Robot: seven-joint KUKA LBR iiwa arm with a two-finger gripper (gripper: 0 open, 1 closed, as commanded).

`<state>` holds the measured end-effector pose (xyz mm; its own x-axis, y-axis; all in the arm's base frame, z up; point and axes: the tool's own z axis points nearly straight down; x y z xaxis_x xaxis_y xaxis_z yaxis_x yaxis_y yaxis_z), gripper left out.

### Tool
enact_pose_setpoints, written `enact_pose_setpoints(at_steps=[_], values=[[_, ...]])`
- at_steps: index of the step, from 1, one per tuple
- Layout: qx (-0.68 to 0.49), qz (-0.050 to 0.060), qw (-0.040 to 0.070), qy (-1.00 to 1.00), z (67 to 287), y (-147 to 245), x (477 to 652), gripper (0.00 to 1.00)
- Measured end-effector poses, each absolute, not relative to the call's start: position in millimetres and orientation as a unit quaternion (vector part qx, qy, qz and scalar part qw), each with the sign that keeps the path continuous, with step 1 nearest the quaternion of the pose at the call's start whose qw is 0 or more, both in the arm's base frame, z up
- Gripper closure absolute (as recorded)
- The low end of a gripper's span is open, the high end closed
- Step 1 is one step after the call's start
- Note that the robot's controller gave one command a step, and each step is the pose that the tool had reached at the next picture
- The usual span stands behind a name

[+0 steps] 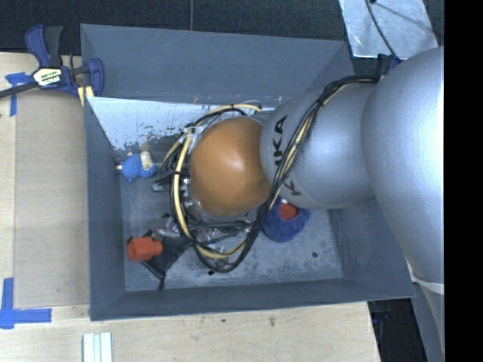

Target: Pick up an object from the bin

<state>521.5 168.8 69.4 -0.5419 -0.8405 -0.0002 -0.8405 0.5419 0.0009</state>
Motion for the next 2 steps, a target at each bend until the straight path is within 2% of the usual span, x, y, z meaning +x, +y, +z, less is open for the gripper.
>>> enact_pose_setpoints(at_steps=[1,2], values=[[0.477,-0.001,0.0,-0.879,69.6,168.8,522.0,0.0],[0.477,-0.001,-0.001,-0.879,70.4,169.6,522.5,1.0]])
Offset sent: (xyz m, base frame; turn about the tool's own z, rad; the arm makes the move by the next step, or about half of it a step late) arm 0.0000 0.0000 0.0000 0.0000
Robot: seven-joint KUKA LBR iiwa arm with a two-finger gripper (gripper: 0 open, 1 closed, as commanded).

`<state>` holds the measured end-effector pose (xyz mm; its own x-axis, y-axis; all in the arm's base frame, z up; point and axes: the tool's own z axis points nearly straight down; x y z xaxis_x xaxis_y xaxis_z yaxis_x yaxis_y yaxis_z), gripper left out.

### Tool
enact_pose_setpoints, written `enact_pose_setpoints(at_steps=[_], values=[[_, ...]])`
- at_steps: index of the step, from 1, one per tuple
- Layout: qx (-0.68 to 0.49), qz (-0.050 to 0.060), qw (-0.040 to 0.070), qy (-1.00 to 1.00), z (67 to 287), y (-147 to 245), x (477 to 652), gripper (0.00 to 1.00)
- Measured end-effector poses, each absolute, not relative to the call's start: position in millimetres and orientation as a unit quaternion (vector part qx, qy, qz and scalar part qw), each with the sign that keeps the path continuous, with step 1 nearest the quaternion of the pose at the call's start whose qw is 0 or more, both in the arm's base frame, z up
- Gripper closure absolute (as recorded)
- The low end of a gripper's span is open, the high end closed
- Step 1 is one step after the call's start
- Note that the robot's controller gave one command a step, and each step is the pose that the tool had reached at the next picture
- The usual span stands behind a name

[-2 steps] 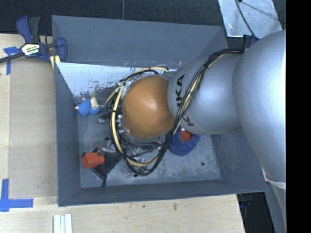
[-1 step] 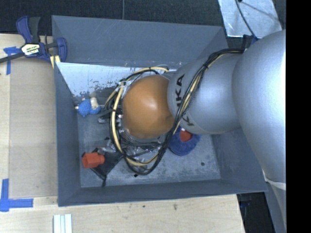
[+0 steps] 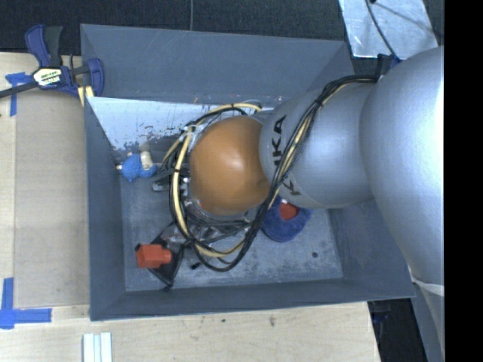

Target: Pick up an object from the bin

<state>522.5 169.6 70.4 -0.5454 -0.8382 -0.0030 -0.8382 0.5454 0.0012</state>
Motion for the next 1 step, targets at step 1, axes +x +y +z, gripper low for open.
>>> enact_pose_setpoints(at_steps=[1], values=[[-0.475,-0.001,0.005,0.88,138.1,170.4,524.3,1.0]])
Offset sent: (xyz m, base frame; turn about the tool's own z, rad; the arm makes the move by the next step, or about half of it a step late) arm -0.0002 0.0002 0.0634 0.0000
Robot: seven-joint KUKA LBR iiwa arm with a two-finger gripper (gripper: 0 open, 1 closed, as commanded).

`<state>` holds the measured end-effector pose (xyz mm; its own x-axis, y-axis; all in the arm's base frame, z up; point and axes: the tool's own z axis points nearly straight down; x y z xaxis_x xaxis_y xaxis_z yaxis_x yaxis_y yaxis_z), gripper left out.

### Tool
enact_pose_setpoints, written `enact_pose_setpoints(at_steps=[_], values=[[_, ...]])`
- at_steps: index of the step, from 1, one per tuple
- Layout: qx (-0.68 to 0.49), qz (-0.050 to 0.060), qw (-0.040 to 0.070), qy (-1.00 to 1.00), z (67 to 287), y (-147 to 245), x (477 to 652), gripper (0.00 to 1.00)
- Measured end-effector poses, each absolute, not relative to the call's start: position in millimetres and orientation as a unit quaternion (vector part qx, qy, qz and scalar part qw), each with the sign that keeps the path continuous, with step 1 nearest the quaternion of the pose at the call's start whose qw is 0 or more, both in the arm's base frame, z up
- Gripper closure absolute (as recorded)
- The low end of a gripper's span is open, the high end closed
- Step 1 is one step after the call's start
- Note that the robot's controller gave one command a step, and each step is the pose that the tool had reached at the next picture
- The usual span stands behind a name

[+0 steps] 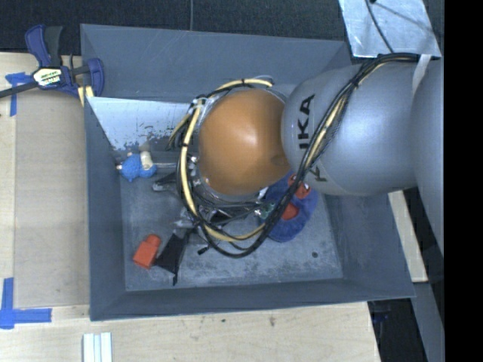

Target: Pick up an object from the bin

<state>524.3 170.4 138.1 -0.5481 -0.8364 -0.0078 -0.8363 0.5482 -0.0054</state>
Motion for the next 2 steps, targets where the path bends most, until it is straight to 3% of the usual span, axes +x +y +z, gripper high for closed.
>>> enact_pose_setpoints(at_steps=[2], values=[[-0.472,0.0,0.003,0.882,159.9,171.1,526.5,1.0]])
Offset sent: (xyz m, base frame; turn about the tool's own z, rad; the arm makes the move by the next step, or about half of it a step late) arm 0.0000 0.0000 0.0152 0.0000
